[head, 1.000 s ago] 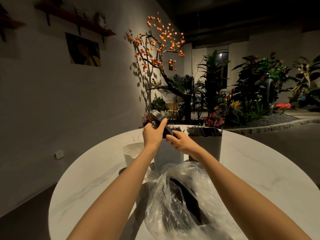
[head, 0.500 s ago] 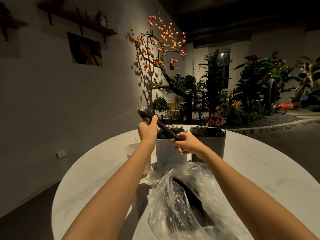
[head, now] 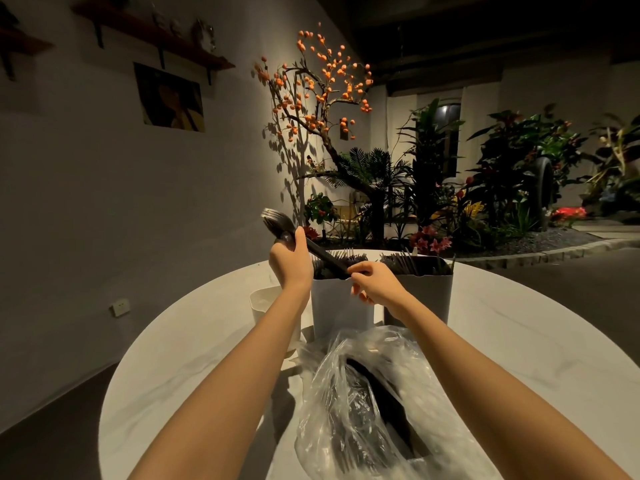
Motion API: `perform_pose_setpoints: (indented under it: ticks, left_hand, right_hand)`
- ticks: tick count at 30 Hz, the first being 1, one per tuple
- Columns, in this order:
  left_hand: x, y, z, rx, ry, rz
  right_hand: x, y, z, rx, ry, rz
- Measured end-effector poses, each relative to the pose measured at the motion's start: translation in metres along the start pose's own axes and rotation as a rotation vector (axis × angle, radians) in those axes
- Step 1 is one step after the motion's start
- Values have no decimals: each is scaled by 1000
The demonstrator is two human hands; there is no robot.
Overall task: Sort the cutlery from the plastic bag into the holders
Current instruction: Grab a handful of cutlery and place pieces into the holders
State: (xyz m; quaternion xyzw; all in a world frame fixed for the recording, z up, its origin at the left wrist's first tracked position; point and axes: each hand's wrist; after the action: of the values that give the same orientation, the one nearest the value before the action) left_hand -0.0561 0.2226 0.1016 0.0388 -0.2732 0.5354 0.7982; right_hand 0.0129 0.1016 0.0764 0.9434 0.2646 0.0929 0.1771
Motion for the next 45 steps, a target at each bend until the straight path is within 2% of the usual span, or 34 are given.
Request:
perform_pose_setpoints:
  ticks: [8, 16, 18, 21, 23, 26, 35, 38, 42, 45]
  left_hand:
    - [-1, 0, -15, 64, -47, -28]
    - [2, -3, -31, 230, -131, -187]
    - [2, -4, -38, 320, -111, -262]
    - [1, -7, -48, 523, -95, -459]
    - [0, -8, -50, 674, -125, -521]
    - [1, -7, -46, 733, -169, -536]
    - [-2, 6, -31, 528, -271, -417]
    - [-3, 8, -28, 547, -267, -392]
    - [-4, 8, -32, 686, -321, -450]
    - [-6, 4, -36, 746, -324, -509]
  right_hand:
    - [2, -5, 0, 10, -39, -48]
    - [5, -8, 4, -79, 6, -35]
    - [5, -9, 5, -66, 31, -22]
    - [6, -12, 4, -64, 70, -7]
    - [7, -13, 3, -71, 84, 15]
    - [9, -11, 4, -79, 87, 43]
    - [10, -14, 1, 38, 211, 176]
    - [10, -15, 0, 29, 252, 188]
    - [9, -14, -1, -80, 320, 139]
    - [8, -14, 0, -312, 332, 82]
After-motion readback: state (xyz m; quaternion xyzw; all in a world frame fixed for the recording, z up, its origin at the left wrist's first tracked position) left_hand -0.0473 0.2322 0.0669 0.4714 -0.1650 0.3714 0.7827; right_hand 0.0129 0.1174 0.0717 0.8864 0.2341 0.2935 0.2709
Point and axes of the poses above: each hand's wrist, its own x-axis towards the middle knuckle, its own y-axis out of the back of the hand, z = x × y, and after that the axes turned 7 degrees about -y, right-handed
